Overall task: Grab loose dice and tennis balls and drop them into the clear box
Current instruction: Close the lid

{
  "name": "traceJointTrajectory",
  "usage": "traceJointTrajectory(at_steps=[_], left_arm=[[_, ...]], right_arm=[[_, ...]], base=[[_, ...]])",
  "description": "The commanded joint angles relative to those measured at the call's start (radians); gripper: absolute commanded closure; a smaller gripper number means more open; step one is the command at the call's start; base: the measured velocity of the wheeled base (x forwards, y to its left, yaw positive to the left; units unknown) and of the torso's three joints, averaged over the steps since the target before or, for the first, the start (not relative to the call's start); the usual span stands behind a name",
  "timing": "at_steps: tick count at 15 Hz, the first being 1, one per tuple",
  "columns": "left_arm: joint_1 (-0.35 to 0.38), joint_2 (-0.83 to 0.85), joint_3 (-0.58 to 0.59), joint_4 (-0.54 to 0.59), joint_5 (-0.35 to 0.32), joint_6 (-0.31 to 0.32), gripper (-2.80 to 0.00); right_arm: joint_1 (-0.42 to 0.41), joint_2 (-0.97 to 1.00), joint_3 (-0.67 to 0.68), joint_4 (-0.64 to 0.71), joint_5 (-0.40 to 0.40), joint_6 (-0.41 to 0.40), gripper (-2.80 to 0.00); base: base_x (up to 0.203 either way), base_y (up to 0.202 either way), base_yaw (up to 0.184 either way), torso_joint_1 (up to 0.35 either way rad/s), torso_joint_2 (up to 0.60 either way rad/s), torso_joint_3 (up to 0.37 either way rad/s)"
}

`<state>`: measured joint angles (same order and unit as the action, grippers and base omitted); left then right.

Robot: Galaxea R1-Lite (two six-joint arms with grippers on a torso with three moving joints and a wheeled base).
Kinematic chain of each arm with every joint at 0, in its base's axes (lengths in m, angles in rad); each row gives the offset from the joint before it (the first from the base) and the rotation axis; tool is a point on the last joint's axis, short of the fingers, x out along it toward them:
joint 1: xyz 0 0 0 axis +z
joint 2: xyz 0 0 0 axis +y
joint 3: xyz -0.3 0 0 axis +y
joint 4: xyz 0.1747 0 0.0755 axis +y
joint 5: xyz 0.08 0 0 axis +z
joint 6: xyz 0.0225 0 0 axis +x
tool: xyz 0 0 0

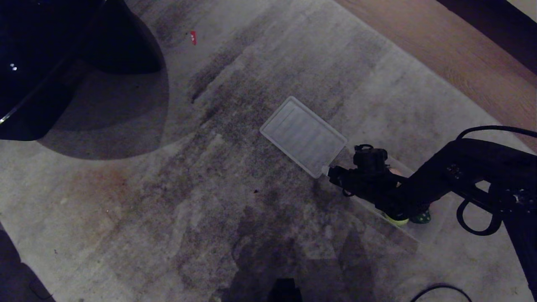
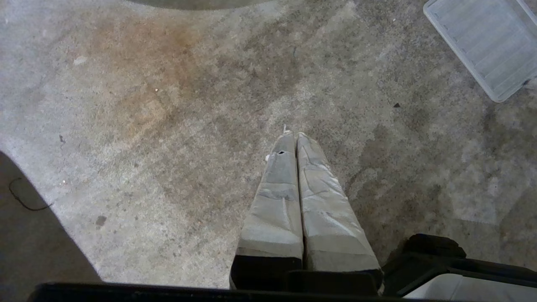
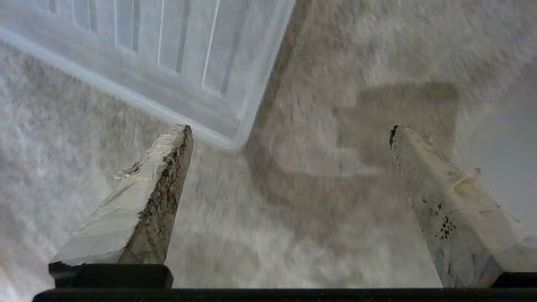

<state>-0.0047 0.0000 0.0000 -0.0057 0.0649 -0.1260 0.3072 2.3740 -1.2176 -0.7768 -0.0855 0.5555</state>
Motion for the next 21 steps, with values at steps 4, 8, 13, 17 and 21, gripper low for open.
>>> traceJointTrajectory(at_steps=[4, 8, 13, 17, 21], left_arm=[[0.0, 0.002, 0.002, 0.0, 0.001, -0.001, 0.0], [0.0, 0.002, 0.002, 0.0, 0.001, -0.001, 0.0], [0.0, 0.002, 0.002, 0.0, 0.001, -0.001, 0.0], [0.0, 0.002, 0.002, 0.0, 0.001, -0.001, 0.0], [0.0, 0.002, 0.002, 0.0, 0.001, -0.001, 0.0]], right_arm=[[-0.014, 0.091, -0.096, -0.002, -0.006, 0.003, -2.8], [-0.032, 0.126, -0.157, 0.004, -0.007, -0.005, 0.0], [-0.037, 0.148, -0.182, 0.005, -0.007, -0.058, 0.0], [-0.037, 0.148, -0.184, 0.007, -0.007, -0.067, 0.0], [-0.036, 0.135, -0.184, 0.032, -0.008, -0.09, 0.0]], base=[[0.0, 0.0, 0.0, 0.0, 0.0, 0.0], [0.0, 0.0, 0.0, 0.0, 0.0, 0.0], [0.0, 0.0, 0.0, 0.0, 0.0, 0.0], [0.0, 0.0, 0.0, 0.0, 0.0, 0.0], [0.0, 0.0, 0.0, 0.0, 0.0, 0.0]])
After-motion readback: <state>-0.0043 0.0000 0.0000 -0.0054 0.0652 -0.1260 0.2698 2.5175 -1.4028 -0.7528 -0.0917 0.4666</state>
